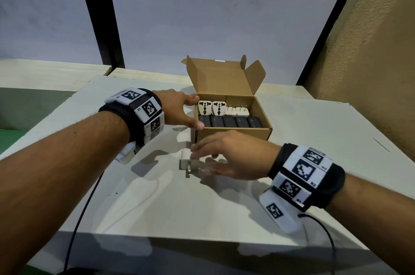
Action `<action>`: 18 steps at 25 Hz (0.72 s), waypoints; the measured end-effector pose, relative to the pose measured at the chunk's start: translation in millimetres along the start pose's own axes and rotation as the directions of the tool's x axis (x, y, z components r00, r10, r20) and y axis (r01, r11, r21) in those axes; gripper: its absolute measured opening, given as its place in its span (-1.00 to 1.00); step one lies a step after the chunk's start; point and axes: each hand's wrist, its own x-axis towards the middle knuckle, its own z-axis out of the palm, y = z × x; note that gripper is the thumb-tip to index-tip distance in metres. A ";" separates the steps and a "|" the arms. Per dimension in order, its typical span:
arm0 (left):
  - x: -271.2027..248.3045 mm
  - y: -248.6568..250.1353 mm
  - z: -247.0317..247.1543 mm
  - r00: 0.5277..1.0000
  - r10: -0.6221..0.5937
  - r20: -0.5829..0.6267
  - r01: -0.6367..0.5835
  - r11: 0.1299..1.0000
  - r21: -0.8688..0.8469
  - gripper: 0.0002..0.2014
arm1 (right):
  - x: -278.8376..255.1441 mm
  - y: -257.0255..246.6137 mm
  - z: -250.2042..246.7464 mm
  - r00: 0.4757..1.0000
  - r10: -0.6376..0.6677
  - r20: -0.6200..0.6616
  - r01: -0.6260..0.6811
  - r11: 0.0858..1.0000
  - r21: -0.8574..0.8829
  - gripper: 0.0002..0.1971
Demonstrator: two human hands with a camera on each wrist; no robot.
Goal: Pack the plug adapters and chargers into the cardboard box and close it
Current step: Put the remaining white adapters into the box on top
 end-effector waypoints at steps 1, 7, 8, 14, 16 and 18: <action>0.9 0.8 -0.7 1.000 -0.005 0.003 0.005 1.000 0.003 0.00 | 0.8 -1.4 1.4 1.000 -0.019 0.002 0.019 1.000 0.009 -0.59; -1.0 1.1 0.8 1.000 -0.017 0.011 0.018 1.000 -0.022 -0.02 | 3.0 -2.0 -1.0 0.998 -0.005 0.057 0.012 0.993 -0.119 -0.46; -0.9 1.5 0.7 1.000 -0.019 0.010 0.019 0.999 -0.026 -0.03 | 1.5 0.4 -2.9 0.998 0.018 0.060 -0.009 0.990 -0.142 -0.47; -0.8 3.9 -2.5 0.999 -0.030 0.034 0.031 1.000 -0.004 -0.04 | -16.7 10.8 -9.8 0.963 0.196 0.187 -0.190 0.981 -0.051 -0.57; 1.1 3.6 -2.3 0.999 -0.029 0.040 0.029 1.000 0.001 -0.03 | -25.5 16.0 -31.6 0.952 0.242 0.187 -0.233 0.970 -0.068 -0.60; 2.3 3.2 -2.5 0.999 -0.028 0.040 0.027 0.999 0.016 -0.02 | -26.9 32.4 -66.3 0.942 0.336 -0.016 -0.337 0.941 -0.029 -0.63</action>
